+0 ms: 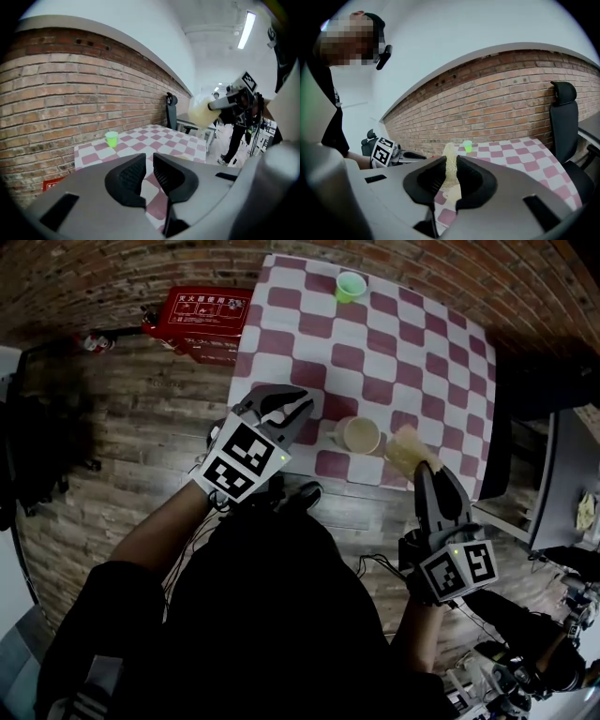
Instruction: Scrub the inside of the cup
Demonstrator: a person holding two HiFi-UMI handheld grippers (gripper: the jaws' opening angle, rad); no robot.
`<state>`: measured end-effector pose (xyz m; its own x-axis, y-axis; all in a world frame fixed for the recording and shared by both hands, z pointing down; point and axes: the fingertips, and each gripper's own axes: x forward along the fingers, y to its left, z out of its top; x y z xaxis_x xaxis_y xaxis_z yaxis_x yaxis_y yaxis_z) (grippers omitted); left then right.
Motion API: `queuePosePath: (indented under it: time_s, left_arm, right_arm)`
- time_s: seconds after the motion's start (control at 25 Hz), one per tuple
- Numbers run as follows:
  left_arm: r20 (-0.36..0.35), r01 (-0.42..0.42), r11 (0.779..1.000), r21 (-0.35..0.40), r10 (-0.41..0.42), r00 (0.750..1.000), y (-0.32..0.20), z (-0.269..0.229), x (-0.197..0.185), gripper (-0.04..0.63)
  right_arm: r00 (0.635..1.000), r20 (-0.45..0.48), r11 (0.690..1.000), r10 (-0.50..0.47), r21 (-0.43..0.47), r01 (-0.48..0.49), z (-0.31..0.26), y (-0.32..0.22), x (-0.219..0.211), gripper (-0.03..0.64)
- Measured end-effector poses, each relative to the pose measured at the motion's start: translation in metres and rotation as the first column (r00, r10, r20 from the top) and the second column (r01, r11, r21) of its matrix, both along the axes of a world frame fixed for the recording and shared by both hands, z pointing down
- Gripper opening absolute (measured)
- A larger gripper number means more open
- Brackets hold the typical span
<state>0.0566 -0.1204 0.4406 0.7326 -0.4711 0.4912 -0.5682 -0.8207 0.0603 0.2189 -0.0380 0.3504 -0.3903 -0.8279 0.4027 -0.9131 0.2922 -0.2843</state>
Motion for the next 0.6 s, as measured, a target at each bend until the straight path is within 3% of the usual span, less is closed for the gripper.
queuePosePath:
  time_s: [0.24,0.6]
  left_arm:
    - [-0.061,0.009,0.999,0.04,-0.007,0.998,0.002,-0.03,0.006,0.057]
    - [-0.035,-0.058,0.998,0.023,0.059,0.998,0.018,-0.017,0.019,0.057]
  right_arm:
    - [0.999,-0.028,0.998,-0.031,0.06,0.033,-0.008,0.006,-0.021,0.071]
    - [0.999,-0.039,0.999,0.006,0.053,-0.004,-0.005,0.01,-0.013,0.071]
